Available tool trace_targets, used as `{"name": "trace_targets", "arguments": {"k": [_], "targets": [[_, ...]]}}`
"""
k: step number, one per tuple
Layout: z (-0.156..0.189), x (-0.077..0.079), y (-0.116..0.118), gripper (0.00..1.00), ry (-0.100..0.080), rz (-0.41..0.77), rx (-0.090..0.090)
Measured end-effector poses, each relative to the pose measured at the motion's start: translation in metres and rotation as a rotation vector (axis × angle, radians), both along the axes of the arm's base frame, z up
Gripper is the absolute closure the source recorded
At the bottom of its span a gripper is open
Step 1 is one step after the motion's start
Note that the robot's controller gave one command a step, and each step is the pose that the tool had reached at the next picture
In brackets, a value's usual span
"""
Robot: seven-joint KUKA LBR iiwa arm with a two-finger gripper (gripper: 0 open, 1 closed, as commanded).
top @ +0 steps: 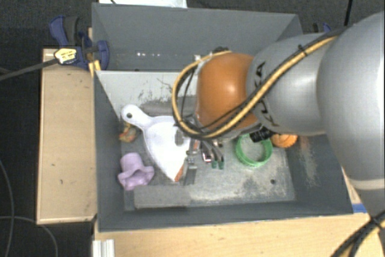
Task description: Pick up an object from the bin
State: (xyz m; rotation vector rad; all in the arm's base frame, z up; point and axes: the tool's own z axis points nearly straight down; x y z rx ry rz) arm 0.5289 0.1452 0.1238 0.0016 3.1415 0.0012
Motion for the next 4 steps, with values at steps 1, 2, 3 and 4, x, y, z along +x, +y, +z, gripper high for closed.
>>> {"name": "trace_targets", "arguments": {"k": [1, 2, 3, 4], "targets": [[-0.027, -0.021, 0.021, 0.00, -0.003, 0.347, 0.000], [-0.048, -0.010, 0.052, 1.00, -0.007, 0.086, -0.004], [-0.048, -0.011, 0.052, 1.00, -0.006, 0.085, -0.004], [-0.046, -0.009, 0.053, 1.00, -0.003, 0.095, -0.003]]}}
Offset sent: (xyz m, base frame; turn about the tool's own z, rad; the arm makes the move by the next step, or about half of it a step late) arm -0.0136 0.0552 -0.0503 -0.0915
